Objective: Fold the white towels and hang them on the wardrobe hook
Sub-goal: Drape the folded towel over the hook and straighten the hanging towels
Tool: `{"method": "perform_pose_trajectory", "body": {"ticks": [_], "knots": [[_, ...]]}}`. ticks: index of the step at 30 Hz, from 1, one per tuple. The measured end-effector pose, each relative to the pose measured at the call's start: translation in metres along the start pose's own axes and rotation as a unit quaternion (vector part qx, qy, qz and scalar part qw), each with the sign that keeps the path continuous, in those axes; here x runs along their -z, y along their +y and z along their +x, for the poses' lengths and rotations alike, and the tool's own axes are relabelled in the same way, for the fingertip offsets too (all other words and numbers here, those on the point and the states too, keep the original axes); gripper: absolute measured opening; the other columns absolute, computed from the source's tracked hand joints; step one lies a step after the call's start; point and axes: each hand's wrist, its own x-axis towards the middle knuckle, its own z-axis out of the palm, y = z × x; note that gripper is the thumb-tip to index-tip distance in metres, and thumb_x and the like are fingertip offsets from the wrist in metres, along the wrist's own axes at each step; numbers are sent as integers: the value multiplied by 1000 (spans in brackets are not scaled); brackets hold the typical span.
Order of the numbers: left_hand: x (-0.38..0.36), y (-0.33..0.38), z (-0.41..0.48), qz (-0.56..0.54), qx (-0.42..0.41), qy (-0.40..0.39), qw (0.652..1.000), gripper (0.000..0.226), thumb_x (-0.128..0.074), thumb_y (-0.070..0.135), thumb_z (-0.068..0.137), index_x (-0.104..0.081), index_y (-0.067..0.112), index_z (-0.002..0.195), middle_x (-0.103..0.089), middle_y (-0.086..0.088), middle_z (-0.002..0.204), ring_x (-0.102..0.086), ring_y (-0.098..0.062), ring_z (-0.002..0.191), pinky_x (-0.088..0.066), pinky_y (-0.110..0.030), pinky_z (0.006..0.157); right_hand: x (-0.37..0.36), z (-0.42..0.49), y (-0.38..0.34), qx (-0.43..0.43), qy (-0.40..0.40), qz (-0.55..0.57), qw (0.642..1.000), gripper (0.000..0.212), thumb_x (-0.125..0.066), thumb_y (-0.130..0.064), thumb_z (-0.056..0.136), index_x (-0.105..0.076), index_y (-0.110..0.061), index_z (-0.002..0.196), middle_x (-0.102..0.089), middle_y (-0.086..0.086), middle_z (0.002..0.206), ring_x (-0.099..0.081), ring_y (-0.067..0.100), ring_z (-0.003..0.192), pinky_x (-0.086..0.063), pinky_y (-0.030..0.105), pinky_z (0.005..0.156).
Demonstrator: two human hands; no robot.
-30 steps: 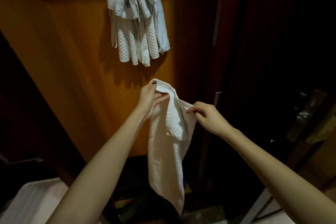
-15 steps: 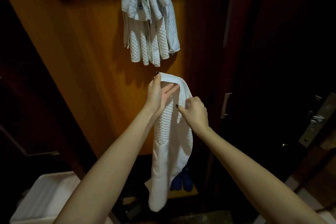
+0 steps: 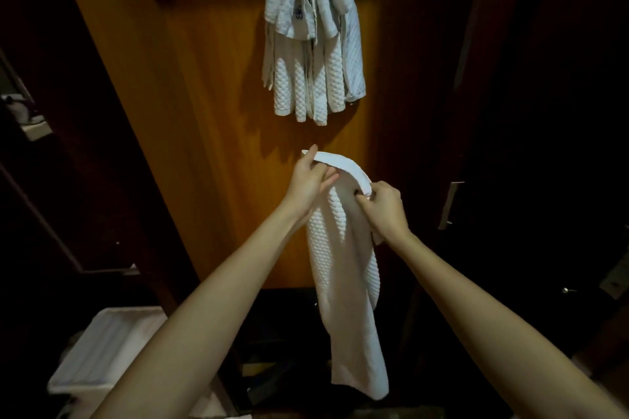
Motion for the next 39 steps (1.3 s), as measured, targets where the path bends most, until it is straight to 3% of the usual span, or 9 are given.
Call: {"method": "perform_pose_trajectory", "body": {"ticks": [5,9,12,14,19,24,26,31,39], "knots": [[18,-11,13,225,-35,39,973,57,-54,1,93,-36,11,145,-40,-15,142,-49,-25,125,-46,-39,103,19,4,20,11,-70,16,997,21,-56,-16,92,-72,-4,100,-68,5,96,-58,16,86,-43,30,71],[22,-18,13,325,-74,54,941,48,-52,4,93,-45,13,140,-37,-8,141,-51,-4,98,-45,-4,70,33,3,34,-7,-77,42,996,19,-62,-25,92,-73,-10,96,-68,-2,92,-61,12,89,-47,31,77],[26,-21,10,358,-73,33,930,48,-62,9,91,-48,13,137,-37,-4,141,-58,-11,105,-50,-12,82,43,3,42,-20,-106,46,993,14,-67,-26,90,-72,-15,95,-66,-4,94,-62,12,90,-49,29,76],[31,-19,9,435,-94,-14,896,47,-67,11,88,-51,10,132,-41,-6,134,-61,-15,107,-51,-23,89,50,2,48,-15,-130,26,991,13,-67,-23,90,-71,-14,98,-65,-4,97,-61,13,92,-46,25,74],[49,-8,13,605,-193,-60,770,22,-65,21,89,-67,3,102,-60,-12,103,-57,-25,95,-37,-25,75,62,-1,51,-5,-113,18,993,9,-68,-26,89,-70,-17,88,-67,-4,91,-60,6,85,-46,19,69],[72,-3,25,706,-192,-28,681,24,-55,43,92,-57,24,78,-51,5,80,-52,-18,77,-30,-30,60,63,3,40,11,-143,19,990,6,-64,-25,91,-69,-22,88,-66,-8,92,-61,6,88,-45,18,69],[80,-10,28,698,-157,-42,698,26,-54,42,93,-49,25,73,-47,5,77,-49,-18,74,-26,-30,58,64,6,37,30,-171,-16,985,5,-63,-23,92,-68,-21,91,-64,-9,92,-59,6,88,-44,17,69],[84,-25,30,506,-146,-36,849,34,-65,19,89,-44,17,62,-44,2,56,-37,-9,54,-23,-24,48,71,5,41,57,-167,-71,982,22,-67,-31,90,-66,-11,80,-62,-2,77,-55,8,69,-41,27,59],[66,-11,34,286,-105,-42,951,27,-70,5,84,-52,12,65,-48,-1,56,-42,4,44,-32,-13,43,100,-2,54,25,-121,-22,992,16,-67,-23,90,-62,-32,77,-65,-11,80,-61,-3,73,-43,12,58]]}}
